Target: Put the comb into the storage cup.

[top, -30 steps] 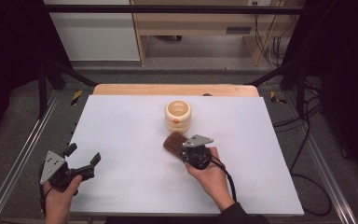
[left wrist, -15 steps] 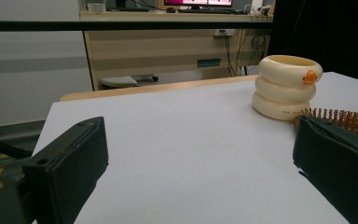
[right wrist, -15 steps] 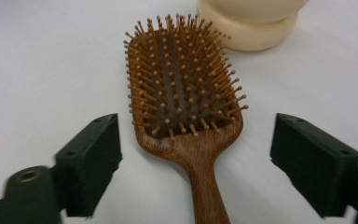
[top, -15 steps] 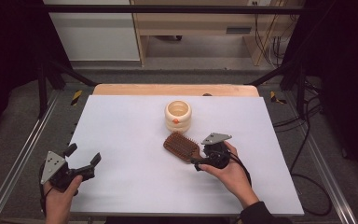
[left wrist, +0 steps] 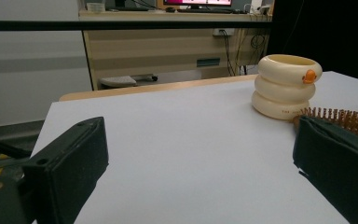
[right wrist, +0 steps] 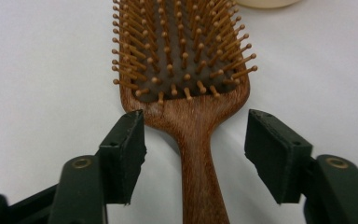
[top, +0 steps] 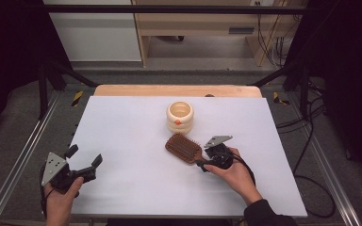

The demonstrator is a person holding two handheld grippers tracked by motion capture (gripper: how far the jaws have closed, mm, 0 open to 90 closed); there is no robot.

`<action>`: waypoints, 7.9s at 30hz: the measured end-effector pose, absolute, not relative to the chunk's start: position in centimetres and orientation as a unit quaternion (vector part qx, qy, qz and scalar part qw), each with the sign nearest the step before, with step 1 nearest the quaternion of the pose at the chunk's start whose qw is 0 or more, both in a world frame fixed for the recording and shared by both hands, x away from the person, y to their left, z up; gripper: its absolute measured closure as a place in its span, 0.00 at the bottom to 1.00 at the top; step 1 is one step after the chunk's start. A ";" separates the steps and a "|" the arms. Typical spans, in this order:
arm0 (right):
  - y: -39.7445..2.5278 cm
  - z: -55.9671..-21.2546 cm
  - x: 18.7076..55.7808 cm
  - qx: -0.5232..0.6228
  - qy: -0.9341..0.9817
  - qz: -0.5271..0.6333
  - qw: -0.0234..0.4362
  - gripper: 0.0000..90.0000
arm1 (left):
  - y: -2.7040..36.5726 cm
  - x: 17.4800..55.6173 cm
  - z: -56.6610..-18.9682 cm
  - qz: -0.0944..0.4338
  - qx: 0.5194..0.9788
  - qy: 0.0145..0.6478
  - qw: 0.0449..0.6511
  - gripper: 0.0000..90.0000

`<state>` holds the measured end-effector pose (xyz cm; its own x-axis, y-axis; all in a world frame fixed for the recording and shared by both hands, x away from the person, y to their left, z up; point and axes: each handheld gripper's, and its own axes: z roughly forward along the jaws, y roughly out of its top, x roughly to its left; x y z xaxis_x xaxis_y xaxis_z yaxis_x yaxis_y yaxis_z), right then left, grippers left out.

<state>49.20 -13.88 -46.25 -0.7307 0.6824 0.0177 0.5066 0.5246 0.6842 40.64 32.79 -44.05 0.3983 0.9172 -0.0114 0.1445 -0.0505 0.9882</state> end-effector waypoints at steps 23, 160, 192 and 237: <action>-14.4 -47.2 49.0 0.303 0.886 0.328 0.128 0.78 | 32.7 40.7 -44.1 0.352 0.636 0.417 0.546 0.04; -12.6 -42.8 45.6 0.291 0.780 0.509 0.220 0.80 | 12.3 50.8 -37.6 0.029 0.591 0.425 0.685 0.52; -14.1 -42.7 45.1 0.344 0.750 0.517 0.227 0.19 | 12.5 50.2 -34.0 0.091 0.603 0.394 0.688 0.58; -20.6 -44.5 43.8 0.392 0.735 0.469 0.294 0.05 | 11.9 53.0 -26.9 0.148 0.601 0.365 0.695 0.58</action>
<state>43.84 -20.61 -44.47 -0.5207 0.8512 -0.0654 0.3005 0.2544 0.9192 53.03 11.93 -26.87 0.6898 0.6446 -0.3296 0.2332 0.2332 0.9440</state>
